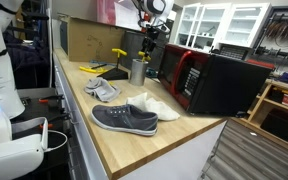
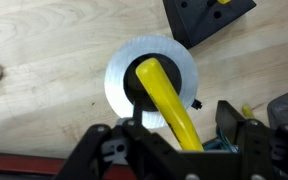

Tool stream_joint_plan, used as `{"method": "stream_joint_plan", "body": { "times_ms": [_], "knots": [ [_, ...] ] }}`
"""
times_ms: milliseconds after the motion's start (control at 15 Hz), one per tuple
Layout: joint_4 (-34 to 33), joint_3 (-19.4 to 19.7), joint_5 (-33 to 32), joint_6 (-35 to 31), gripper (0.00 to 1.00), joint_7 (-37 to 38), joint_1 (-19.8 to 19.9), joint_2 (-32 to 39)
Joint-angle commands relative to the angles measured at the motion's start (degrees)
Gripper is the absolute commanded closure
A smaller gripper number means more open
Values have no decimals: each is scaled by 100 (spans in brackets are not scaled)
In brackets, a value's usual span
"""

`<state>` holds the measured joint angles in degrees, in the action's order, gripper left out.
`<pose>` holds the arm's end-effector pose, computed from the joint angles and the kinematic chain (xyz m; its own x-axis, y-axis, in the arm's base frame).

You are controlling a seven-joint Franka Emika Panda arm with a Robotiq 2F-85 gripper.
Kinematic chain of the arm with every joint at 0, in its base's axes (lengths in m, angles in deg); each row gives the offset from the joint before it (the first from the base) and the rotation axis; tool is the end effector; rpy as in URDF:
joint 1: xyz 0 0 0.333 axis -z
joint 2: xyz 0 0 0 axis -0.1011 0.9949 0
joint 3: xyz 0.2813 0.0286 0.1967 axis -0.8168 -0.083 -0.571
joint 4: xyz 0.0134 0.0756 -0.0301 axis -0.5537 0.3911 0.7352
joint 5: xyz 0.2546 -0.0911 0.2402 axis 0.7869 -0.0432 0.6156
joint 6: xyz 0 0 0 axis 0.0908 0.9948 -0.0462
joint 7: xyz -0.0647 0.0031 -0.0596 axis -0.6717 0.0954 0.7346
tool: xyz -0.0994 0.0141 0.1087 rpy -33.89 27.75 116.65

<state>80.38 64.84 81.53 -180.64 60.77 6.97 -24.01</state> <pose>0.6767 -0.0031 0.4243 0.9582 -0.2293 -0.1710 -0.2508 -0.9610 -0.1168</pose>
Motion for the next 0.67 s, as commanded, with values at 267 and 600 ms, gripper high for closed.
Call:
{"method": "stream_joint_plan", "body": {
  "times_ms": [267,600],
  "knots": [
    [-374,-13,-258,308,86,-411,6,137],
    [-251,10,-372,239,94,-593,48,-4]
  ]
}}
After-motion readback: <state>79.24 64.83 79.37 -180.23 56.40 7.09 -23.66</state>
